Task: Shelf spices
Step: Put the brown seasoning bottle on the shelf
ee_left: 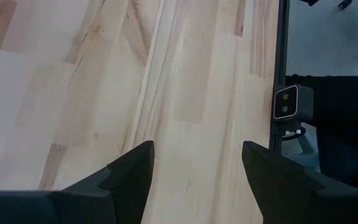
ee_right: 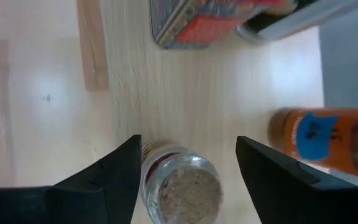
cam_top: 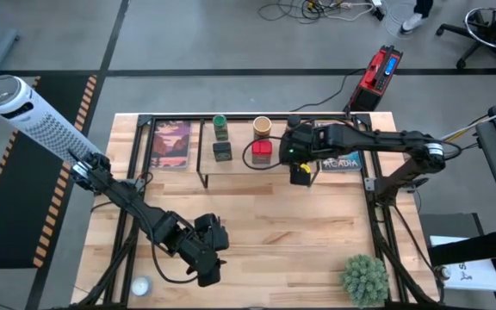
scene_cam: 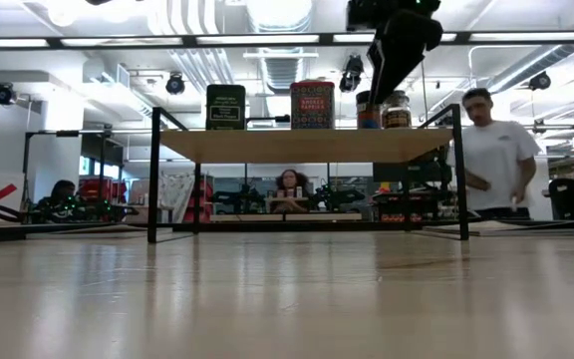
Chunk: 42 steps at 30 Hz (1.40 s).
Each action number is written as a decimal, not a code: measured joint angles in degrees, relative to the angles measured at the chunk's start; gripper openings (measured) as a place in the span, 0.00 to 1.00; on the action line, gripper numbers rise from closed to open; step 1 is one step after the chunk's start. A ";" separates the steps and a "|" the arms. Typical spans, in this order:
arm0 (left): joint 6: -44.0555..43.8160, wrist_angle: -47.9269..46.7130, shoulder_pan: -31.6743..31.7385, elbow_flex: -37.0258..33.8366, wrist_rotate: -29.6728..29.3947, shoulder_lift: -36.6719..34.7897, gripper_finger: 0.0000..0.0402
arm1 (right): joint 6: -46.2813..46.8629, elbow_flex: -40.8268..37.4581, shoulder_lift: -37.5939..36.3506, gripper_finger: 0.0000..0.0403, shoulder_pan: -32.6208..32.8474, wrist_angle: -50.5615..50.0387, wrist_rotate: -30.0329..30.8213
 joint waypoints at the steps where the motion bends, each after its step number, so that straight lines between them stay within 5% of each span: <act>1: 0.00 -0.03 0.01 0.00 0.00 0.00 0.58 | -0.60 0.00 -0.21 0.59 0.14 0.45 0.02; 10: -0.12 -0.05 -0.01 0.00 0.00 0.00 0.58 | -1.61 0.69 -4.04 0.58 2.13 1.06 0.06; 22: 0.32 -0.05 -0.10 0.00 -1.23 0.01 0.58 | 14.44 0.96 -8.79 0.55 8.56 -9.29 3.16; 42: -0.80 0.77 -4.51 0.00 -7.97 0.00 0.58 | 18.05 -8.50 -7.11 0.51 6.48 -0.67 7.36</act>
